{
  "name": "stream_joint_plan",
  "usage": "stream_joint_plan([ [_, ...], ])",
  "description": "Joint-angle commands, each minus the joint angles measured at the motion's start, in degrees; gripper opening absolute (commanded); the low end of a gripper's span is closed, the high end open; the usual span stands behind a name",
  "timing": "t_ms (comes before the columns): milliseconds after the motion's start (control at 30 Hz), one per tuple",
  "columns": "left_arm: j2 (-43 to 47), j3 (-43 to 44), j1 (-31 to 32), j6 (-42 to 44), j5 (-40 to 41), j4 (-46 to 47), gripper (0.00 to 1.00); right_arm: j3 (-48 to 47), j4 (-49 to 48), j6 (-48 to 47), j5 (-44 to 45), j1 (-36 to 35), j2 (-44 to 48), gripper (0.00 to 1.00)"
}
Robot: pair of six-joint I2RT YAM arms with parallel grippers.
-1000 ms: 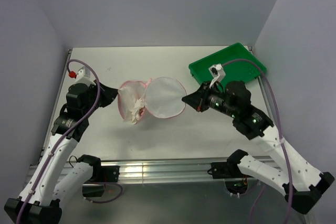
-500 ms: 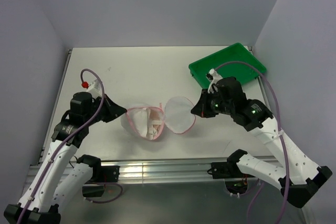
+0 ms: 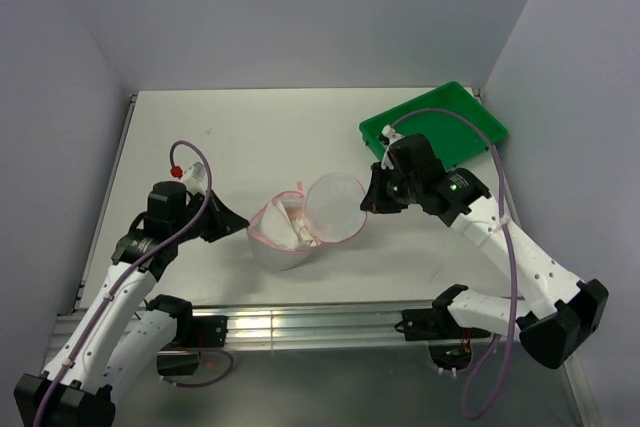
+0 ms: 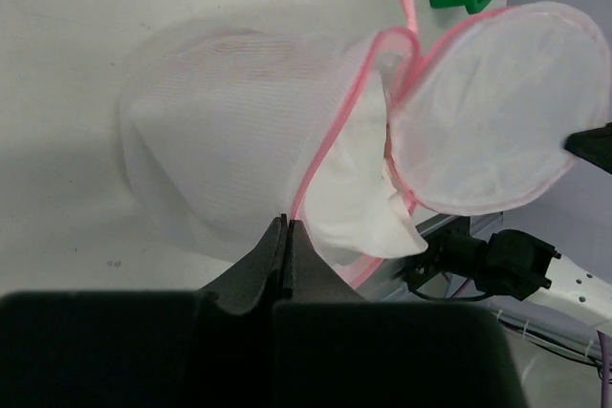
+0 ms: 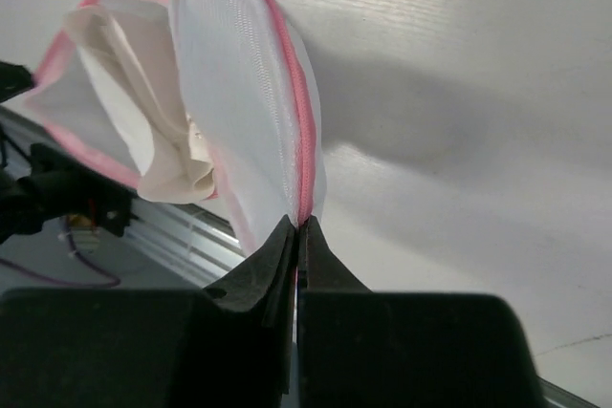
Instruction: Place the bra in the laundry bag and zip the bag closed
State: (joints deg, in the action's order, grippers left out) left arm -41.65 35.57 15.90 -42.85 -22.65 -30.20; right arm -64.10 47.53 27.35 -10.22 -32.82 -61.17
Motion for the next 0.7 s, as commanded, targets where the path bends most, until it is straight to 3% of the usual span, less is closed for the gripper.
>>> stream_joint_plan([
  [0, -1.1, 0.4, 0.1, -1.4, -1.1, 5.9, 0.00, -0.2, -3.5, -1.7, 3.8, 0.4, -0.3, 0.00],
  [200, -0.5, -0.3, 0.3, -4.6, -1.1, 12.8, 0.00, -2.3, 0.8, -2.1, 13.5, 0.3, 0.8, 0.00],
  [400, -3.2, 2.0, 1.9, -5.4, 0.2, 15.8, 0.00, -10.9, 3.6, -2.7, 19.2, -1.3, -1.3, 0.00],
  [667, -7.6, -0.2, 5.9, -8.5, 1.7, 24.1, 0.00, -21.0, 10.1, 1.0, 30.9, -15.4, -12.5, 0.01],
])
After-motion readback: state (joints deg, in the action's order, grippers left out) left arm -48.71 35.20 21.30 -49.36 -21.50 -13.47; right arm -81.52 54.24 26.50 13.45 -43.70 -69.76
